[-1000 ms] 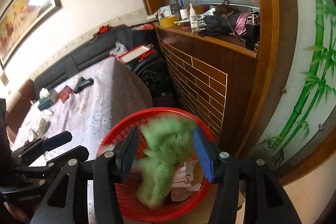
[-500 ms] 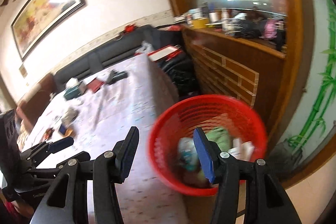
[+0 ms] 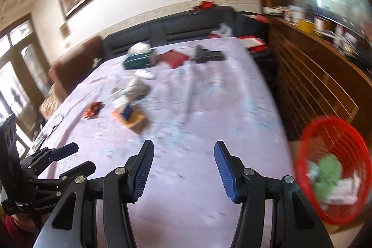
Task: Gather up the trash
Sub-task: 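Swing both open tools back toward the remaining items on the table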
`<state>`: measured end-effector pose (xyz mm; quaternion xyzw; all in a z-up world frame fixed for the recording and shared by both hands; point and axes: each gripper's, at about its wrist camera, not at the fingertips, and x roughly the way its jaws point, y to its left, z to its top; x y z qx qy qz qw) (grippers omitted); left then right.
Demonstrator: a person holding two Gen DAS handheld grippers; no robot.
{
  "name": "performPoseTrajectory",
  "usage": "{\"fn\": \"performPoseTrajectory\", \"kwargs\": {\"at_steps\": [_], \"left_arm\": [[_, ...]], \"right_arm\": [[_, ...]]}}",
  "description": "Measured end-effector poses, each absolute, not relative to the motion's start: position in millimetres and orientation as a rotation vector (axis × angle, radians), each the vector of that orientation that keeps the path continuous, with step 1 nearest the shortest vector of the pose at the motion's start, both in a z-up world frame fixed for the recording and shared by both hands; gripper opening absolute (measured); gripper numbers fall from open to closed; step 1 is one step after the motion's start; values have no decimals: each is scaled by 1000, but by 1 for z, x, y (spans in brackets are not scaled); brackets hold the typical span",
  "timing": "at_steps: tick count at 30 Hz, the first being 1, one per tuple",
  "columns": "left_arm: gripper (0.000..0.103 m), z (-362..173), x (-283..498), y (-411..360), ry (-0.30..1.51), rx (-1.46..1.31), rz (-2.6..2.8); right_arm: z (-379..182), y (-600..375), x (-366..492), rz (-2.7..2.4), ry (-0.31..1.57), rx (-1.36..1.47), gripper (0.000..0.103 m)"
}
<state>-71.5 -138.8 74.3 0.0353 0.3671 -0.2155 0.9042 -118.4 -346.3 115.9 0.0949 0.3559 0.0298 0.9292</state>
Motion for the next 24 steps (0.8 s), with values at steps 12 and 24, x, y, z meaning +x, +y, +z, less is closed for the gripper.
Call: {"fn": "performPoseTrajectory", "kwargs": {"at_steps": [12,24], "left_arm": [[73,57,-24,-18,823,-56,-203],[74,75,31,4,833,-67,-115]], "right_arm": [[96,-218,18,221,810,4,63],[57,-192,83,197,877,-60,46]]}}
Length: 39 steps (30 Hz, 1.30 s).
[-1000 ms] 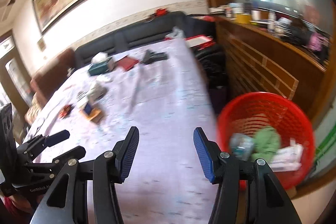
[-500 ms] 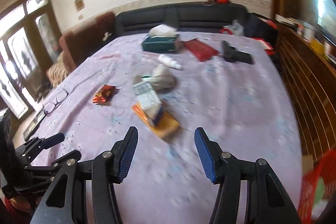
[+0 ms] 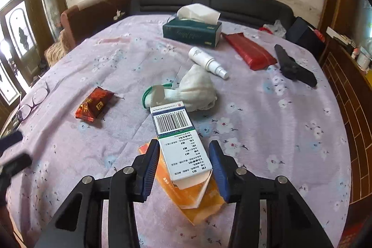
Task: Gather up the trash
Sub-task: 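Grasp the red candy wrapper with the left tool while the right tool grasps the white medicine box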
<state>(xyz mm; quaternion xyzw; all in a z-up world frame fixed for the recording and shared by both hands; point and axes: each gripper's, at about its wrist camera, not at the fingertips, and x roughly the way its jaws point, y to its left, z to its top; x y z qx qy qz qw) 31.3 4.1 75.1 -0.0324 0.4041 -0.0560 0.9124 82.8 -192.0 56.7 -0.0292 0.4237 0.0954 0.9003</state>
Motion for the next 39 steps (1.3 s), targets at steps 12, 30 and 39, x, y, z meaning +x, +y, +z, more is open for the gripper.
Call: {"fn": "performPoseTrajectory", "kwargs": {"at_steps": [12,30,39], "left_arm": [[73,44,124,-33,895,-35,20],[36,11,146,-34,886,-18,15],[35,40,121,-39,738,-21,-11]], "right_arm": [[76,-225,41,105,685,52,46],[61,-235,40,144,691,86,46],[61,-235,36,92,654,42,46]]}}
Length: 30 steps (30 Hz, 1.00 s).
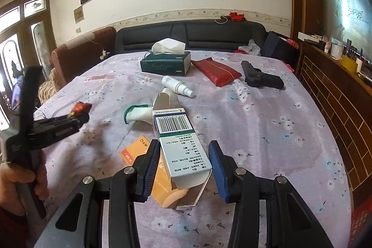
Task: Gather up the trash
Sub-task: 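Grasp the red candy wrapper with the left tool while the right tool grasps the white medicine box, then lift the candy wrapper and white medicine box above the table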
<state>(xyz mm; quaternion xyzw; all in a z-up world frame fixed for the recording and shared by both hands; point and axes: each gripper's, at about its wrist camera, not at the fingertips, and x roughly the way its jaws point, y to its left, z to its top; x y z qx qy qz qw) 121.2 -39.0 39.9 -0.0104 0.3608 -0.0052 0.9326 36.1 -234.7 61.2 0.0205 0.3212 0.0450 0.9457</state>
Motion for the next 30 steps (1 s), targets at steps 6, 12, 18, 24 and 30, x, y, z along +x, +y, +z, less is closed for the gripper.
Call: {"fn": "performPoseTrajectory", "kwargs": {"at_steps": [6,12,18,24,30], "left_arm": [[35,47,107,-62,676,29,-37],[35,49,96,-78,628,91,-56],[35,45,100,-79,663,93,-73],[36,42,103,-75,678,76,-61],[36,40,106,-74,693,70,-62]], "right_arm": [[58,-232,37,82,659,23,46],[58,-230,35,8,638,-33,43],[48,-231,42,71,731,2,42],[44,-228,41,183,799,52,46],[46,-224,40,104,754,-6,58]]}}
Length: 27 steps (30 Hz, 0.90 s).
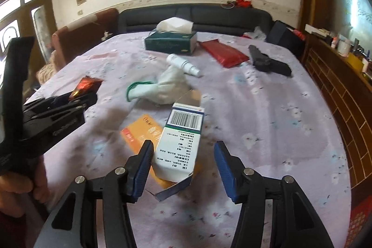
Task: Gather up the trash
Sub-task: 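Lift the candy wrapper and white medicine box above the table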
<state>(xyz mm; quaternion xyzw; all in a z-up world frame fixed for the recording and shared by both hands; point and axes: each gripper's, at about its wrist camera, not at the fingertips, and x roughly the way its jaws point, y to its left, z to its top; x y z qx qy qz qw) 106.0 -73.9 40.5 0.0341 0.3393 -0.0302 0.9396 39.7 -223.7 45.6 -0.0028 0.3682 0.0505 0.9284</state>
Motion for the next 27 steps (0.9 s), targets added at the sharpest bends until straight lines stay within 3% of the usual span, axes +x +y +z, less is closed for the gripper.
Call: {"fn": "performPoseTrajectory", "kwargs": {"at_steps": [2,3,4,15,27], "left_arm": [[36,40,106,-74,690,74,-63],[36,40,105,-75,689,77,-66],[36,40,105,-76,687,81,-68],[36,46,98,-79,639,89,-53],[36,50,92,-83,615,113,-52]], "right_arm": [[45,-227,43,97,755,11,56],[42,-226,45,95,763,8,42],[41,-225,46,96,771,-1,36],[62,-225,28,-18,599,-77,36],[60,-218,27,-8,589,-106,36]]}}
